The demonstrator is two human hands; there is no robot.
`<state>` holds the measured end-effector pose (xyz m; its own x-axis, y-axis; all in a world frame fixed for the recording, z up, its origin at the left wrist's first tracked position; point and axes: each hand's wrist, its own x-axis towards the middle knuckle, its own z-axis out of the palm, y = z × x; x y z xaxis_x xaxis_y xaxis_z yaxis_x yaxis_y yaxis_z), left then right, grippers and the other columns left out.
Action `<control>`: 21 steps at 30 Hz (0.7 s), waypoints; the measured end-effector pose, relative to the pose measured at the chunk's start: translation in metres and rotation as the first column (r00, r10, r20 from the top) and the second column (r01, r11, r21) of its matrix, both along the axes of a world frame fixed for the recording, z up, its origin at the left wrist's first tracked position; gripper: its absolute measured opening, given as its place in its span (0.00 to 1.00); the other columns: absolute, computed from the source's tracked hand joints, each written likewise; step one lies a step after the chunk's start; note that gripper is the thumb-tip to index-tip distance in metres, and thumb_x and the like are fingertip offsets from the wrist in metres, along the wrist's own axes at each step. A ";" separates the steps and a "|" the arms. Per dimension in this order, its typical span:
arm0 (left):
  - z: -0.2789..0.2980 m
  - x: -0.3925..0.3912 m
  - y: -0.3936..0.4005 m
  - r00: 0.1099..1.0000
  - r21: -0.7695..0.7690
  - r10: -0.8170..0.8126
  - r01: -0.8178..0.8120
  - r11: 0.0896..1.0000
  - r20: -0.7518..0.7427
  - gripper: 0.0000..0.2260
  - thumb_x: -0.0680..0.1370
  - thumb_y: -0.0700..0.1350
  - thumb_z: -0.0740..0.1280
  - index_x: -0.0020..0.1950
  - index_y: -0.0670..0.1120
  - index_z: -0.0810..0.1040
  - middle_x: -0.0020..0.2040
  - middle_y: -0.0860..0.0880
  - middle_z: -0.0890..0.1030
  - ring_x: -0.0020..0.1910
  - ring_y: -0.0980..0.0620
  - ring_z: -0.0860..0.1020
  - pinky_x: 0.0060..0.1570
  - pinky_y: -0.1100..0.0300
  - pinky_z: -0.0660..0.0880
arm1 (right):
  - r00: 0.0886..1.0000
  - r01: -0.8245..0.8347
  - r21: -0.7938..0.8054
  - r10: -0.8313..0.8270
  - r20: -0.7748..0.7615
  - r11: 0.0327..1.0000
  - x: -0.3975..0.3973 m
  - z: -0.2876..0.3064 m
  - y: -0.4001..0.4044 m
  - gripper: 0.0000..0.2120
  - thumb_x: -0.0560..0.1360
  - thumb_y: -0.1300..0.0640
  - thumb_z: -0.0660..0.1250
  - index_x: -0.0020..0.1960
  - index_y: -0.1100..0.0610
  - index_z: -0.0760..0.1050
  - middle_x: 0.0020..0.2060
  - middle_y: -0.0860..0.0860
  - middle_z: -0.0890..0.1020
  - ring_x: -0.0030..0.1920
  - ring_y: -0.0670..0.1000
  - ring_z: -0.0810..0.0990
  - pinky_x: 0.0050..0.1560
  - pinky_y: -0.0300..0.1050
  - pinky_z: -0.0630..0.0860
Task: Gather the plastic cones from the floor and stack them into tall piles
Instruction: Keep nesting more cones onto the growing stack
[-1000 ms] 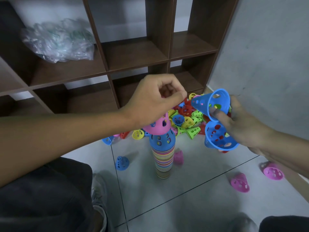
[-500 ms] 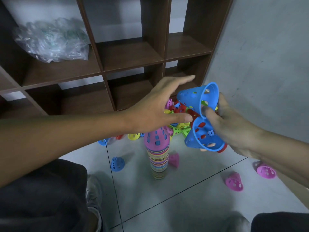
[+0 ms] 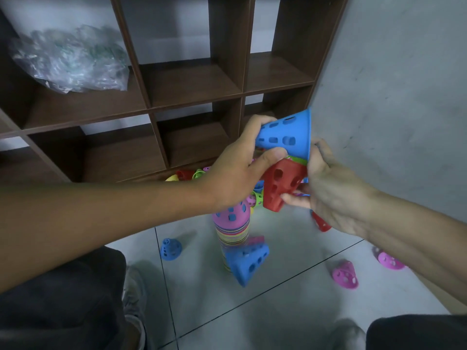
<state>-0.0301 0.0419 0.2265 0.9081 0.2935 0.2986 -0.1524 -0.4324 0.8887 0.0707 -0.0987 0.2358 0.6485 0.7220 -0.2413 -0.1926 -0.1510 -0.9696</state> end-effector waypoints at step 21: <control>0.017 -0.009 0.010 0.996 -0.020 0.037 -0.039 0.999 -0.087 0.13 0.83 0.49 0.64 0.63 0.43 0.72 0.54 0.43 0.82 0.53 0.45 0.83 0.51 0.42 0.81 | 0.990 -0.110 0.003 0.110 0.084 0.994 -0.002 0.001 -0.003 0.31 0.68 0.53 0.79 0.65 0.47 0.66 0.42 0.46 0.84 0.37 0.50 0.84 0.30 0.41 0.75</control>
